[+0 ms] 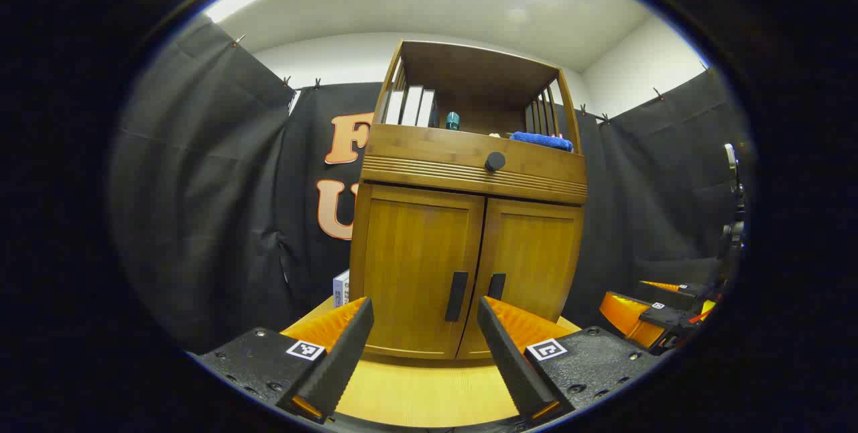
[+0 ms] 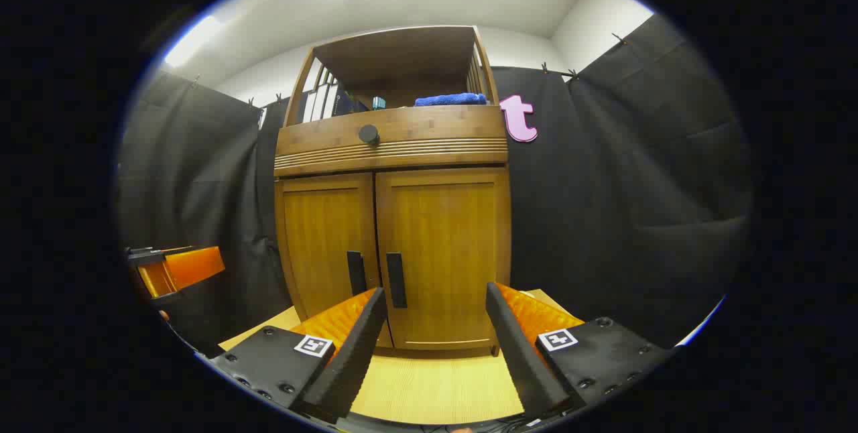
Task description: Open the right door of the double-door shoe cabinet with the right hand, and open the left door with the left hand.
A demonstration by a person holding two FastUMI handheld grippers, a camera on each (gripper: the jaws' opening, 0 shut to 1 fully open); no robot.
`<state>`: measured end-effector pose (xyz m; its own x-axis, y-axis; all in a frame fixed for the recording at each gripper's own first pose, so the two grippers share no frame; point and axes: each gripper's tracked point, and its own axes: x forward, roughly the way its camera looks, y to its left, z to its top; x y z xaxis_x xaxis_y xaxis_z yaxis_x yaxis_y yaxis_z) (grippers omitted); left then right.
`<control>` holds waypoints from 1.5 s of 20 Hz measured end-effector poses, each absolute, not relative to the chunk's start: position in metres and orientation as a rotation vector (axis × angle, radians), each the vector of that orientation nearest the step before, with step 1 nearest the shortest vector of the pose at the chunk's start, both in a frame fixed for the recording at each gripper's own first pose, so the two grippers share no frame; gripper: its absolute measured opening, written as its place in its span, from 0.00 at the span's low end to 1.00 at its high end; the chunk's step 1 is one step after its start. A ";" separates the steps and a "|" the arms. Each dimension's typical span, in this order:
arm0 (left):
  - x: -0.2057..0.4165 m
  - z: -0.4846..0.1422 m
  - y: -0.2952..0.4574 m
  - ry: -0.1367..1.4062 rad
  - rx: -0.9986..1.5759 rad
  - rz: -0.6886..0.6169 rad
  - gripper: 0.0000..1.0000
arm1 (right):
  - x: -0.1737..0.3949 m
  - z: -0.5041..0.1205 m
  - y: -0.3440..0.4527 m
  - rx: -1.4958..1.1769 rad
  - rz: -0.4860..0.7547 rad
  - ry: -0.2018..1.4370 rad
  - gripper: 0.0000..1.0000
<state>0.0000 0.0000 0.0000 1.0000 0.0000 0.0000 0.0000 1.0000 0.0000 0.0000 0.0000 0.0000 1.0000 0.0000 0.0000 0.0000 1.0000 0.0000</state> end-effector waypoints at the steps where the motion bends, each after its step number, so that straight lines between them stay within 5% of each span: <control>1: -0.002 0.002 -0.003 -0.002 0.003 -0.025 0.92 | 0.002 0.002 0.004 -0.003 0.005 -0.008 1.00; 11: -0.002 0.035 0.048 -0.095 0.015 -0.038 0.92 | 0.007 0.012 0.035 -0.067 -0.024 -0.023 0.95; 12: -0.002 0.041 0.056 -0.118 0.007 -0.018 0.98 | 0.007 0.011 0.038 -0.070 -0.020 -0.021 0.95; 14: 0.001 0.046 0.065 -0.140 0.005 0.014 0.91 | 0.009 0.008 0.047 -0.060 -0.017 -0.015 0.96; 30: 0.032 0.011 0.057 -0.017 -0.067 -0.024 0.92 | 0.053 -0.020 0.058 -0.030 -0.029 0.034 0.96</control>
